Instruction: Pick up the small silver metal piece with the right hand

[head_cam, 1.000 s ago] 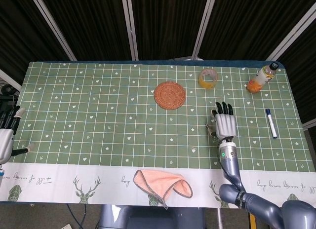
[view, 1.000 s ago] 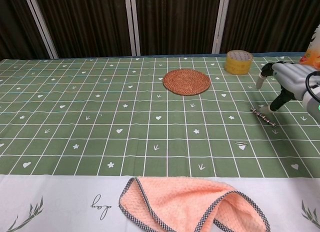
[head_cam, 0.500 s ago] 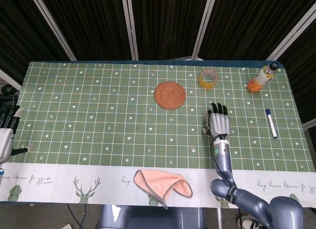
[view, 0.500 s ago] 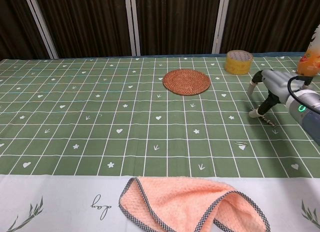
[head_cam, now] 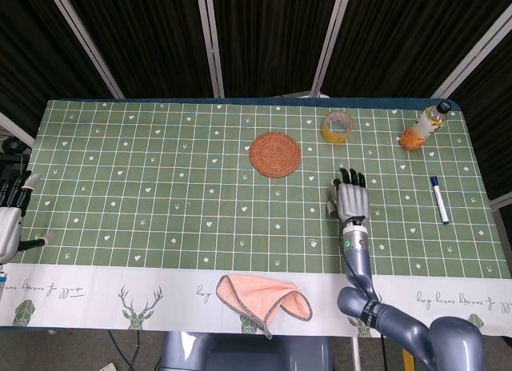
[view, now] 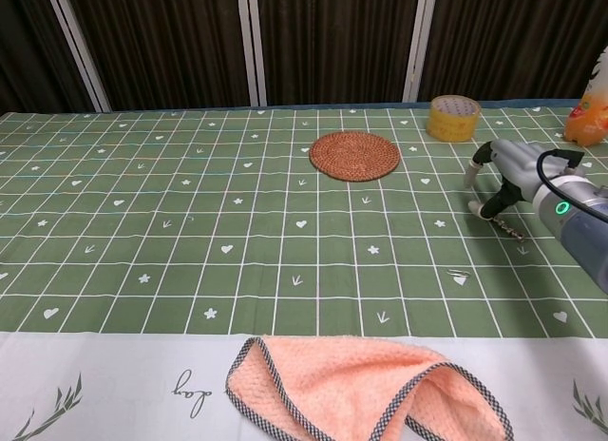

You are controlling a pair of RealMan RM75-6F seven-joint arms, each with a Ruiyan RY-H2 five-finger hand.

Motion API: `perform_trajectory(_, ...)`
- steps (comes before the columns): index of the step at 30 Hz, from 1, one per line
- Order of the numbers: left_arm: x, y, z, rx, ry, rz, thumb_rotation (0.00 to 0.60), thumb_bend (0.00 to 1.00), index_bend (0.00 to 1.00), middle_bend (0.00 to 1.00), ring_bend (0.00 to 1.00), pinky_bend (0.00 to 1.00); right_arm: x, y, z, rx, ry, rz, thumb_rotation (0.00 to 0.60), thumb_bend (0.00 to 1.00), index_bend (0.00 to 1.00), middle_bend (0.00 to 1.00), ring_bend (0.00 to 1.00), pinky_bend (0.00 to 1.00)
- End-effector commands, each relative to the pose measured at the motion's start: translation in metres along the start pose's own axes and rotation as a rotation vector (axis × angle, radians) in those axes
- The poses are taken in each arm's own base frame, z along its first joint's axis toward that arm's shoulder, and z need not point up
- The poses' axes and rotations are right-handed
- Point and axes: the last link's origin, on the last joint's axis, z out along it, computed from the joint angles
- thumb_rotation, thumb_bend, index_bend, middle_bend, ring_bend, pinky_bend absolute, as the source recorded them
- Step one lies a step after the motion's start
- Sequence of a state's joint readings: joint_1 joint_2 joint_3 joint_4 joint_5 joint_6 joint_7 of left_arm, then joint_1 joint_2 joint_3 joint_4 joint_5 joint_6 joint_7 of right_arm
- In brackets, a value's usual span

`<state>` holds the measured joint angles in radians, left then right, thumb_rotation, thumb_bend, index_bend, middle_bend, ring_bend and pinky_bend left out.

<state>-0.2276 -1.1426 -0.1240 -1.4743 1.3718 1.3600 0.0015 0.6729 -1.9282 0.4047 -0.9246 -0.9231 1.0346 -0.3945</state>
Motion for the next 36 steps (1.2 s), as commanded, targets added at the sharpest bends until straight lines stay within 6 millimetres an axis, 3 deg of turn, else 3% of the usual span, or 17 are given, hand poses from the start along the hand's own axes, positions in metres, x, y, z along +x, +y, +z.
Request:
perform_trajectory(1, 0.000, 0.001, 0.000, -0.002, -0.001, 0.000, 0.600, 0.00, 0.00, 0.00, 0.00, 0.00, 0.007, -0.003, -0.001, 0.018, 0.010, 0.020, 0.600, 0.48, 0.39, 0.07, 0.00, 0.06)
perform_trajectory(7, 0.000, 0.002, -0.001, -0.007, -0.002, 0.003, 0.600, 0.00, 0.00, 0.00, 0.00, 0.00, 0.012, -0.005, -0.004, 0.023, 0.010, -0.008, 0.600, 0.56, 0.39, 0.05, 0.00, 0.06)
perform_trajectory(27, 0.001, 0.004, -0.001, -0.012, 0.002, 0.002, 0.600, 0.00, 0.00, 0.00, 0.00, 0.00, 0.009, 0.015, -0.008, -0.080, -0.064, -0.135, 0.600, 0.58, 0.40, 0.01, 0.00, 0.06)
perform_trajectory(36, 0.002, 0.005, -0.003, -0.018, 0.008, 0.002, 0.600, 0.00, 0.00, 0.00, 0.00, 0.00, 0.007, 0.012, -0.011, -0.069, -0.080, -0.132, 0.600, 0.58, 0.41, 0.01, 0.00, 0.06)
